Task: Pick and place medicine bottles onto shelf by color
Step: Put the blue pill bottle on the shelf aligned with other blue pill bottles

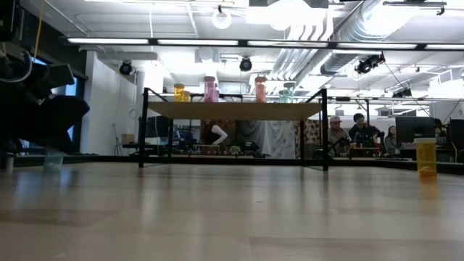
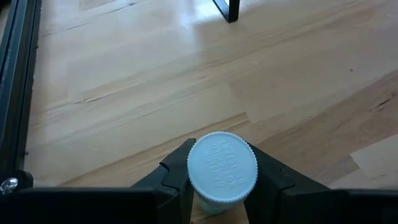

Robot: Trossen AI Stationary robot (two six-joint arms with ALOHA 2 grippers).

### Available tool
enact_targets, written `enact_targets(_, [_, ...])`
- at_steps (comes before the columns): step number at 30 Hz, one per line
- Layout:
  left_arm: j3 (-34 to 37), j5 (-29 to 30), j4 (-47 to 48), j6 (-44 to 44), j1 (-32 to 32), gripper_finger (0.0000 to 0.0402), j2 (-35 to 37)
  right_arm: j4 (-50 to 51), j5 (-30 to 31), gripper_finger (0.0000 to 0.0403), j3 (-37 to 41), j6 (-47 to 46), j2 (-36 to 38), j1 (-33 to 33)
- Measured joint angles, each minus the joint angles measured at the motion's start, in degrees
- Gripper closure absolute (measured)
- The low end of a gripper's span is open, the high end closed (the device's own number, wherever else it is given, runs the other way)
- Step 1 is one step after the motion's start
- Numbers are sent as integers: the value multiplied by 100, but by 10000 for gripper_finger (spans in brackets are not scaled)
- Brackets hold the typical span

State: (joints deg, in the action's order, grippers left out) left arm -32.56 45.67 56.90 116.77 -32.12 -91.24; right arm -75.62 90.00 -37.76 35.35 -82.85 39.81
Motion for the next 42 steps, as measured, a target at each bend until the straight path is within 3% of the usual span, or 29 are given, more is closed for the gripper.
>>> enact_targets(10, [-215, 185, 2, -119, -308, 310, 0, -1, 0, 194, 0, 0, 0, 0])
enact_targets(23, [-1081, 767, 0, -1454, -367, 310, 0, 0, -61, 194, 0, -45, 0, 14])
enact_targets(33, [-1774, 1187, -9, -2503, -367, 310, 57, 455, -720, 194, 0, -563, 0, 351])
enact_targets(42, [-2438, 1453, -20, -3407, -365, 310, 57, 2140, -2290, 194, 0, -2323, 0, 444])
